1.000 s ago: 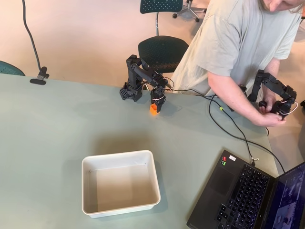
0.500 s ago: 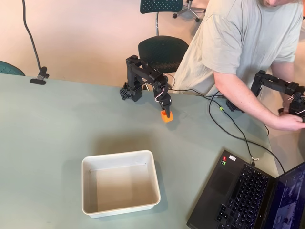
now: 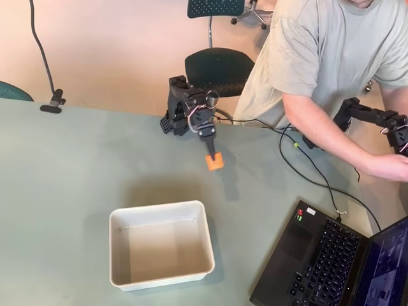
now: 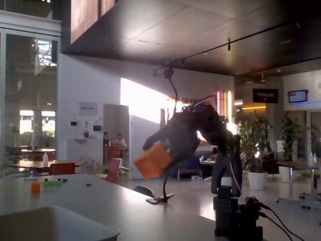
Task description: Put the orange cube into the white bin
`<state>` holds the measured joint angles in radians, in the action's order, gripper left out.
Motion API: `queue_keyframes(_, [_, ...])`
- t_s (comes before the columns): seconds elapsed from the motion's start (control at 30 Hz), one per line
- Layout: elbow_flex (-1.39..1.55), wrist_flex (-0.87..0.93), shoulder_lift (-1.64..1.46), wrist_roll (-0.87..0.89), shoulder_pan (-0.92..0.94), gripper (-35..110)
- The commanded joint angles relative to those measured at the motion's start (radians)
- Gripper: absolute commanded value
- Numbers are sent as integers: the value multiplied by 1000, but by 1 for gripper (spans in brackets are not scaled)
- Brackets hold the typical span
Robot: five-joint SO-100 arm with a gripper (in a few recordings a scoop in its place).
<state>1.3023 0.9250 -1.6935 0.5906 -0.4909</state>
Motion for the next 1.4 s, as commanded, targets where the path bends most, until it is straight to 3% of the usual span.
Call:
queue_keyframes(0.0, [-63, -150, 60, 2, 63, 24])
queue_keyframes(0.4, [-67, -719, 322, 3, 199, 24])
queue_keyframes(0.53, [-66, -769, 347, 2, 202, 26])
queue_keyframes(0.7, [-44, -749, 331, 5, 196, 41])
queue_keyframes(0.9, [-37, -649, 322, 3, 184, 58])
queue_keyframes(1.03, [-15, -514, 267, 11, 170, 59])
queue_keyframes(1.37, [43, 442, -357, -43, -78, 59])
